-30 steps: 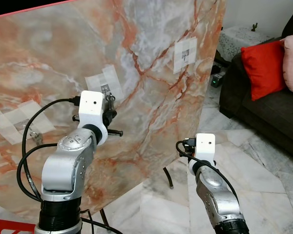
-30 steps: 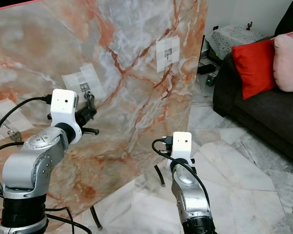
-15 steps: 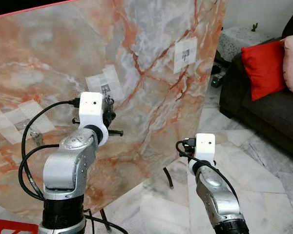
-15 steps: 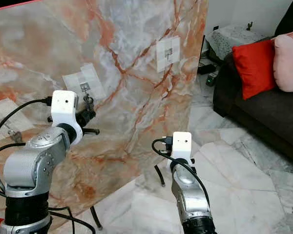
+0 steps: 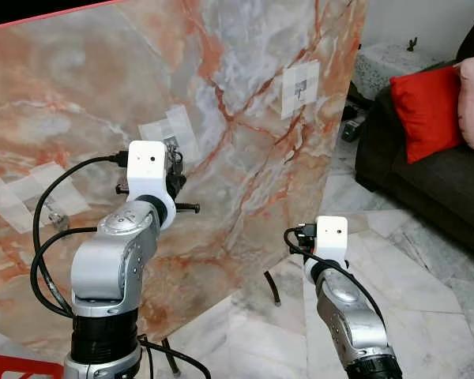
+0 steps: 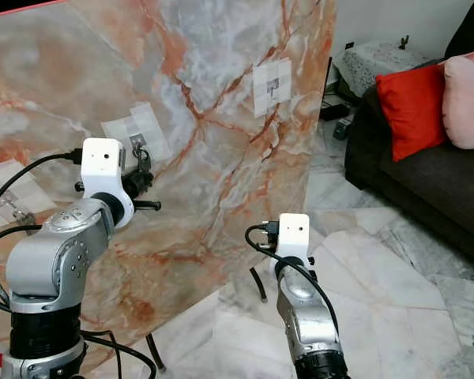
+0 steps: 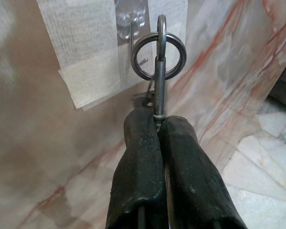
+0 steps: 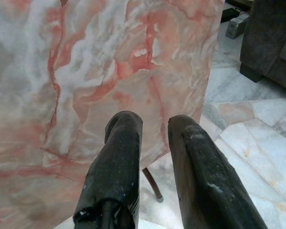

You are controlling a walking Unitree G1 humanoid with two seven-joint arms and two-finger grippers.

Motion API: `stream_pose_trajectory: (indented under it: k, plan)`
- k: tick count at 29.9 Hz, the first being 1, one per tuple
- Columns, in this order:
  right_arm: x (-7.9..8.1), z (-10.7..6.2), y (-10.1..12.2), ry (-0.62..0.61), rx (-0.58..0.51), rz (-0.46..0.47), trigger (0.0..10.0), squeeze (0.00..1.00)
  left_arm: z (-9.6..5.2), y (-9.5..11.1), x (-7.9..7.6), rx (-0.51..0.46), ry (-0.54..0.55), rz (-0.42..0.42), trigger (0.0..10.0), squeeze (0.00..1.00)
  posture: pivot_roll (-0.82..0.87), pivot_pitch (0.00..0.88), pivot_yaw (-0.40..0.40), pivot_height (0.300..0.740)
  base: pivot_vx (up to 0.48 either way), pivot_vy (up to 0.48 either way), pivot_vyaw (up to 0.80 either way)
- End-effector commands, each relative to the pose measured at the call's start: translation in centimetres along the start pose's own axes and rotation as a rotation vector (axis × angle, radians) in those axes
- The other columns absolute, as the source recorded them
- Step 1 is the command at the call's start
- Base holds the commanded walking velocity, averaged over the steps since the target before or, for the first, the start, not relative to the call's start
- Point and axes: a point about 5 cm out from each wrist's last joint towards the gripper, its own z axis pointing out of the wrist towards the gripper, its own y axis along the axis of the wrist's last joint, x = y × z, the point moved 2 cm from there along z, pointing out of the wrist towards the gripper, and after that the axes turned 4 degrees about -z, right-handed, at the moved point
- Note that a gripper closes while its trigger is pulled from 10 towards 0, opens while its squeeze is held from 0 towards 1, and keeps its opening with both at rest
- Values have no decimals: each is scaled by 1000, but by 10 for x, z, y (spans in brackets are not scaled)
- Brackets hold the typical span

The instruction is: Hang keys on a hook

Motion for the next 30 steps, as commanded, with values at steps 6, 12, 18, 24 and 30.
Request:
stream_pose_trajectory:
  k: [6,12,18,24,30]
  plan:
    - [4,0,0,8,-1,-4,10000,0,3,-3,1,29,33,8,10000,0,102,38,31,740,0,0,0]
    - [4,0,0,7,-2,-2,10000,0,5,-2,1,29,41,-9,10000,0,101,39,31,740,0,0,0]
    - [5,0,0,7,-3,0,10000,0,6,2,0,19,41,-24,10000,0,101,40,33,740,0,0,0]
    - [5,0,-1,6,-3,1,10000,0,7,5,-1,6,55,-39,10000,0,101,40,34,740,0,0,0]
    - [5,0,-1,6,-4,2,10000,0,7,6,-1,-2,77,-42,10000,0,102,40,35,740,0,0,0]
